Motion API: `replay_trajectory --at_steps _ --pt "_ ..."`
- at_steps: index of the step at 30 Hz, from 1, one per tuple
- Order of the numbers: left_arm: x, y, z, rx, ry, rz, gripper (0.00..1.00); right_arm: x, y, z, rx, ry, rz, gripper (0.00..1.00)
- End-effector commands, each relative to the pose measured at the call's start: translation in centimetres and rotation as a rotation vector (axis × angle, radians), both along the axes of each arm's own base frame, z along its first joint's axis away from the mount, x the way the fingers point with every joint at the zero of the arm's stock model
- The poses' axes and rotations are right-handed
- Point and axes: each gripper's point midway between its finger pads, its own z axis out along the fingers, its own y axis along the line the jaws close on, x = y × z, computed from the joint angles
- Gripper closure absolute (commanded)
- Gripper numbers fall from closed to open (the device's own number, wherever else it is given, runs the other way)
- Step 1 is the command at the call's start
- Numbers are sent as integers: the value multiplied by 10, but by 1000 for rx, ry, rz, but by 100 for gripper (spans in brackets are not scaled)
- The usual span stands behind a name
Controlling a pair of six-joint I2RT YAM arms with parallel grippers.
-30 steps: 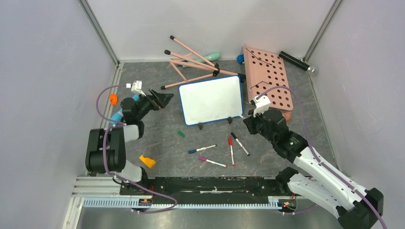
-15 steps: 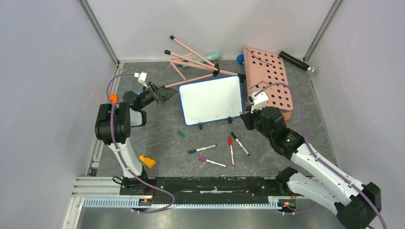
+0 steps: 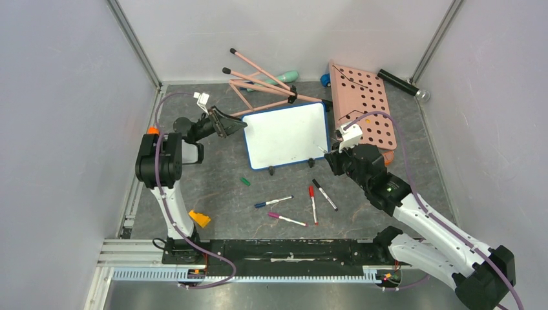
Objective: Write a sentence on the whiteboard
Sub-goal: Hold the whiteboard on the whiteboard stand.
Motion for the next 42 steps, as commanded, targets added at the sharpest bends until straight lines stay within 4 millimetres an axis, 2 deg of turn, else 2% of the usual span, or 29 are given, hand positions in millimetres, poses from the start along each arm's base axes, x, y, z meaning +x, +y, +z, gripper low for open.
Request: replay_trajectory --at_steps 1,3,4,5,8,10,12,14,16,18,21,33,42 --pt "0 -10 7 0 -46 -83 0 6 6 32 54 -76 12 100" --pt "-1 -14 8 0 -48 -96 1 6 7 32 53 -75 12 100" --pt "-1 -14 8 0 -51 -96 5 6 6 32 55 -75 8 100" --pt "0 -14 8 -2 -46 -94 10 7 6 32 55 -75 7 100" --pt "3 -15 4 -8 -27 -100 34 7 7 32 56 -73 9 100" --pt "4 -15 3 -7 -28 -104 44 7 7 33 58 -73 8 100" --pt "4 -16 3 -3 -29 -115 50 7 8 32 57 -71 10 100" --pt "-1 -30 4 1 -36 -162 55 8 9 32 56 -67 16 100" --pt "-1 -34 3 2 -31 -183 61 8 11 32 58 -65 23 100" --pt "0 -35 1 2 -24 -193 72 8 13 33 60 -63 31 100" --pt "0 -36 1 5 -26 -200 96 8 13 36 64 -70 33 100" --pt "-11 -46 1 35 -52 -279 98 4 13 40 78 -74 43 100" --pt "-22 -53 3 52 -85 -313 98 7 25 39 144 -12 38 100"
